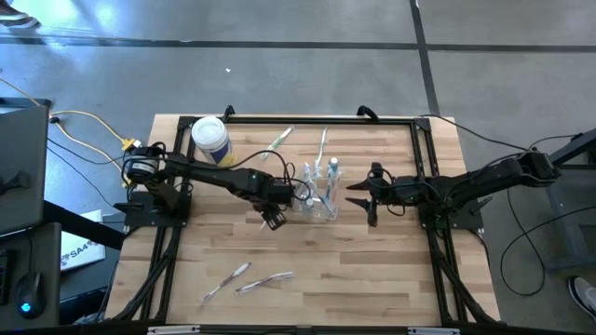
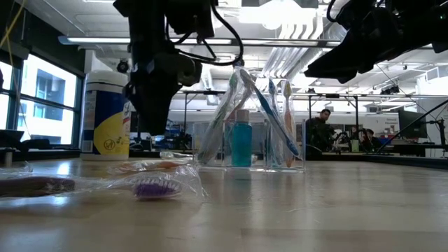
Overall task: Pick & Place toothbrushing station
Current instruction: Put the orange toothbrush into the right section of the transparent bin
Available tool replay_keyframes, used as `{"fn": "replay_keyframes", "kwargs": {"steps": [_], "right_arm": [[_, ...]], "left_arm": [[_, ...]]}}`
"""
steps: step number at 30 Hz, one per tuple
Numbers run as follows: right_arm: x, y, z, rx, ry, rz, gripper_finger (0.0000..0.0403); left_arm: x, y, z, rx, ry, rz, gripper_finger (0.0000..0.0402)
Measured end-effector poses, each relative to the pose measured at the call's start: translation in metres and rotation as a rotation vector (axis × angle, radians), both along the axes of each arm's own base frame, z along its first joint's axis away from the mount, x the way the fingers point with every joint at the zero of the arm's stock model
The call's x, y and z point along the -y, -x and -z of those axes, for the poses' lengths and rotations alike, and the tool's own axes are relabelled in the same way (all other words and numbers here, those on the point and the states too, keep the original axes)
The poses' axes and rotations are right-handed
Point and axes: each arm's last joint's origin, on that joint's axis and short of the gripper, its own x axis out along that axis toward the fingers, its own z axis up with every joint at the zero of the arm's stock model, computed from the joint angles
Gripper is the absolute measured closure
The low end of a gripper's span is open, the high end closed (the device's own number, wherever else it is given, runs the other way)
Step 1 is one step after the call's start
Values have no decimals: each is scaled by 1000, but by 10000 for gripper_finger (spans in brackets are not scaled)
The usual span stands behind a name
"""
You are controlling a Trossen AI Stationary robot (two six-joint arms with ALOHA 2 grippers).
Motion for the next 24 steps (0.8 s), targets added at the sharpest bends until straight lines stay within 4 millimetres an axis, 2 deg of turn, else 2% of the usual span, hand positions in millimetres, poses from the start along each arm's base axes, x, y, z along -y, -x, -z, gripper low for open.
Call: {"fn": "replay_keyframes", "kwargs": {"steps": [11, 24], "right_arm": [[0, 0, 0, 1, -2, -8, 252], [0, 0, 0, 0, 0, -8, 252]], "left_arm": [[2, 4, 25, 43, 66, -21, 266], [2, 4, 28, 59, 93, -50, 266]]}}
